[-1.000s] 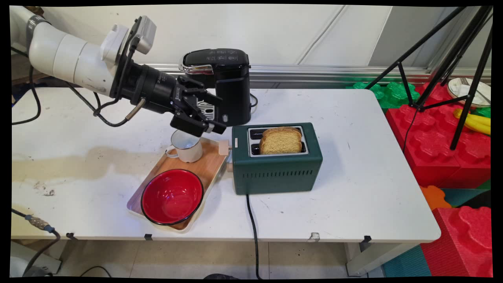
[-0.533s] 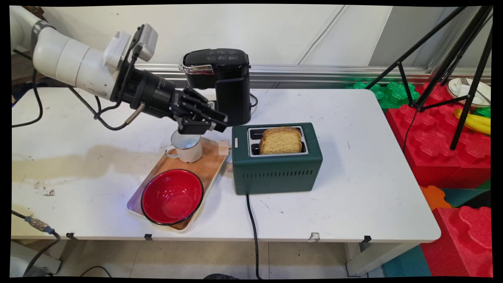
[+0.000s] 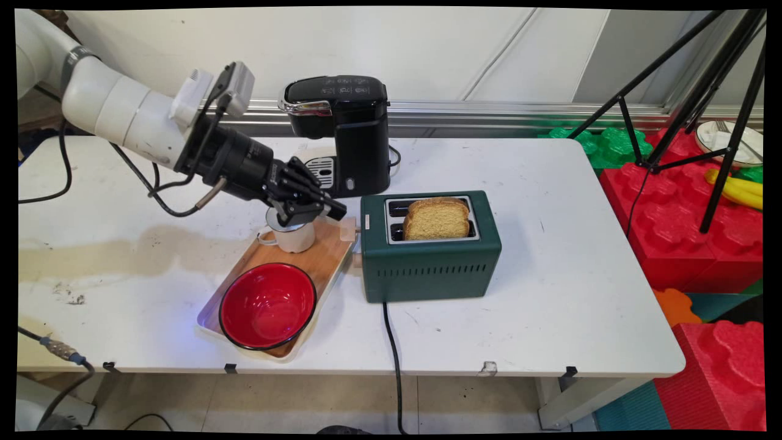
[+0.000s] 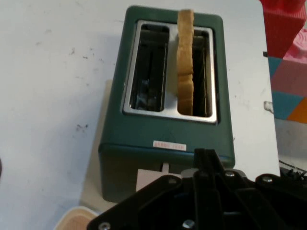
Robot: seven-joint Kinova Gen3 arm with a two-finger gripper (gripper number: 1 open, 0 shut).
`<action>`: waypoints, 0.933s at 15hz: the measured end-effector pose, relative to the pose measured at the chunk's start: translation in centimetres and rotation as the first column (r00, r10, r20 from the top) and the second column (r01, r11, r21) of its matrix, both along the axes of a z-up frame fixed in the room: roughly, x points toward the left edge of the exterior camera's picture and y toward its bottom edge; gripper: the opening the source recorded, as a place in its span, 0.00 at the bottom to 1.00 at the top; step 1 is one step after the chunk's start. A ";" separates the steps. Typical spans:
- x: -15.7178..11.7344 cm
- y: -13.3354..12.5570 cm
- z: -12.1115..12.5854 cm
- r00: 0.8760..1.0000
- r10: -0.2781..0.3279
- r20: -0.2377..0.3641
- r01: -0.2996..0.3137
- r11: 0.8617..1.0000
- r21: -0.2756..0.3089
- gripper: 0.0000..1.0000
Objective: Press the toaster switch
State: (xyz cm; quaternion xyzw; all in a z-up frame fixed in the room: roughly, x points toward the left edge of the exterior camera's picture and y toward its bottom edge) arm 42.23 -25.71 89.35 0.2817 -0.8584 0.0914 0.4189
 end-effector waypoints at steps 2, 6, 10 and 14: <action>-0.2 -0.1 -0.4 1.000 0.000 0.011 0.000 1.000 0.014 0.00; -0.6 -0.5 -1.1 1.000 0.002 0.026 -0.003 0.999 0.033 0.00; -1.0 -0.9 -1.7 0.999 0.006 0.044 -0.008 0.999 0.044 0.00; -1.1 -1.6 -2.2 0.998 0.024 0.066 -0.027 0.998 0.049 0.00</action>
